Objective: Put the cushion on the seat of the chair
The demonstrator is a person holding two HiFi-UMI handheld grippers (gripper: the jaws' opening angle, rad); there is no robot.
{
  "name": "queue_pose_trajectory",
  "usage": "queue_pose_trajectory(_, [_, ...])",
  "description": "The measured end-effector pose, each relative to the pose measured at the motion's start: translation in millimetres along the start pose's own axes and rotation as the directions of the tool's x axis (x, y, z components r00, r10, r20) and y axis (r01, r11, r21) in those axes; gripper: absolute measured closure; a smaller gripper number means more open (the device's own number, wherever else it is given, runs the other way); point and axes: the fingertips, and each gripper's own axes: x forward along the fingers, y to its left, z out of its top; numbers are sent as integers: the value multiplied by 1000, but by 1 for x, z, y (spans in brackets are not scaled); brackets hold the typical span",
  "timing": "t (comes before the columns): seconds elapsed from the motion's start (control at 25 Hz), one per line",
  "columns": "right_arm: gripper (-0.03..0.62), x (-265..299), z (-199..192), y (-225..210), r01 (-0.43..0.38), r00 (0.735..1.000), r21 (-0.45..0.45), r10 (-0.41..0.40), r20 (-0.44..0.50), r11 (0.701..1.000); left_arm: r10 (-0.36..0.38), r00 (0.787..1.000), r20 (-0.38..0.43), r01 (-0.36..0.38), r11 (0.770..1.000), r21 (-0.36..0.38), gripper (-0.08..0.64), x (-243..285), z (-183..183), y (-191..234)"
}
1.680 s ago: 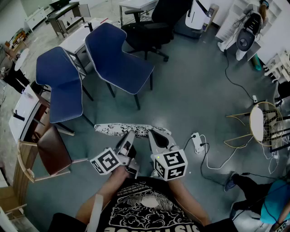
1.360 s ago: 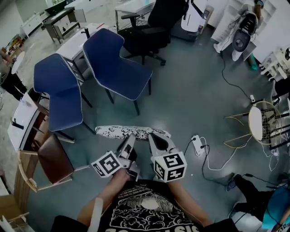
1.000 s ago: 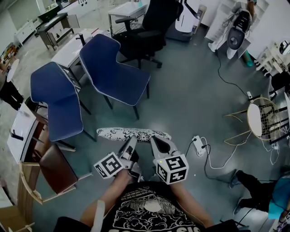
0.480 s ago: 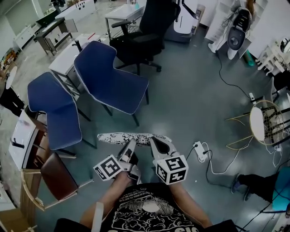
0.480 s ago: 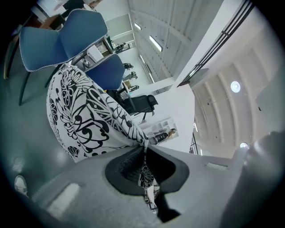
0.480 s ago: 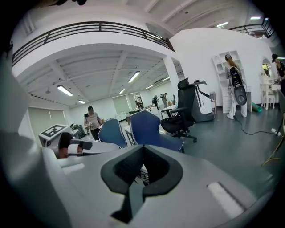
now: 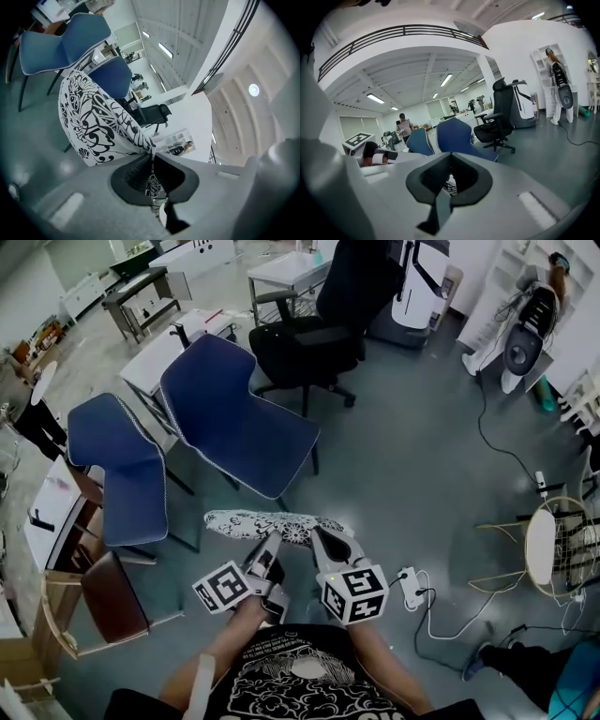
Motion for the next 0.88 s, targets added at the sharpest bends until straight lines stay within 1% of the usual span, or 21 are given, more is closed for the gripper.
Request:
queue_pose_trajectory(0.24, [596,11,15,-31,-78,997,-16,77,-24,997,28,998,55,-28,1000,-1,543,37,-1,-11])
queue_pose_trajectory(0.48, [595,19,25,-54,-143,989,-36,141,-44,989,50,992,118,-51,999,8,543,56,0,-21])
queue_pose_trajectory(0.72, [596,24,28,-67,-172,984,-38,170,-63,984,74,987,145,-75,997,3,543,66,0,-21])
queue_pose_trajectory(0.8, [596,26,27,-71,-176,982,-37,173,-72,984,88,985,147,-90,996,9,543,69,1,-19])
queue_pose_trajectory(0.88, [595,29,26,-75,-172,982,-37,169,-79,984,92,984,152,-93,996,0,543,73,3,-14])
